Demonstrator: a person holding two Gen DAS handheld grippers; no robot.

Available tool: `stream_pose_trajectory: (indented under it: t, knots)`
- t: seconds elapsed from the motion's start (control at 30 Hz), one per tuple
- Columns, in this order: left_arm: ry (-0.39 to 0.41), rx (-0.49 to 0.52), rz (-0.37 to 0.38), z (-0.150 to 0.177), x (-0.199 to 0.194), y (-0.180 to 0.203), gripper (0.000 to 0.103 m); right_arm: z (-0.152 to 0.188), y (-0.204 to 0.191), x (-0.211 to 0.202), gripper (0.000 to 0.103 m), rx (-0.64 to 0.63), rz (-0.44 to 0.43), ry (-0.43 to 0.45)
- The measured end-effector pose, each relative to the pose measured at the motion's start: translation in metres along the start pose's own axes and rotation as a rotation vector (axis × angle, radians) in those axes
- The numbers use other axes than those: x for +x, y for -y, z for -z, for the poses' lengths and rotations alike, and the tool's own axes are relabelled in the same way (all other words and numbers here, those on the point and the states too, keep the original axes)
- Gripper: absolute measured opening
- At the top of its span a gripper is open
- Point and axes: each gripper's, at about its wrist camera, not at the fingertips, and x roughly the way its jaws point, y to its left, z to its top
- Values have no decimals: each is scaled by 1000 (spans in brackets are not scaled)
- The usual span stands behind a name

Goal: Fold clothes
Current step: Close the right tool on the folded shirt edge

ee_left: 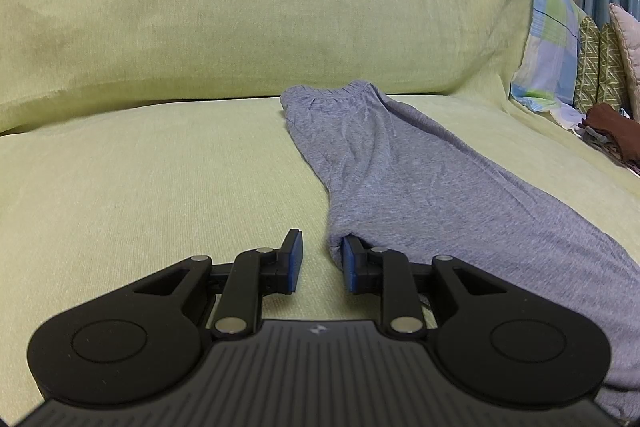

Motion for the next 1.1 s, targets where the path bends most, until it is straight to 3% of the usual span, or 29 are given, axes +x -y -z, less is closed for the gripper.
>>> stream_pose_trajectory:
  t: [0.13,0.37,0.73,0.97,1.1]
  knots:
    - [2,-3,-3,2,-2,-1,30,0,0,3,3,-45,37,-12]
    - [2,-9,4,2,-1,-3,30,-4,-12,9,3,19,-156,-37]
    - [3,-9,10,2,0,-3,31,-1,-14,16,4,30,-165,-62]
    - [-10,7,1,2,-7,-6,43,4,-7,-2,10,81,-170,-50]
    - [-34,-13,-28,4,-23,-14,42,10,3,-11,15,129,-149,-25]
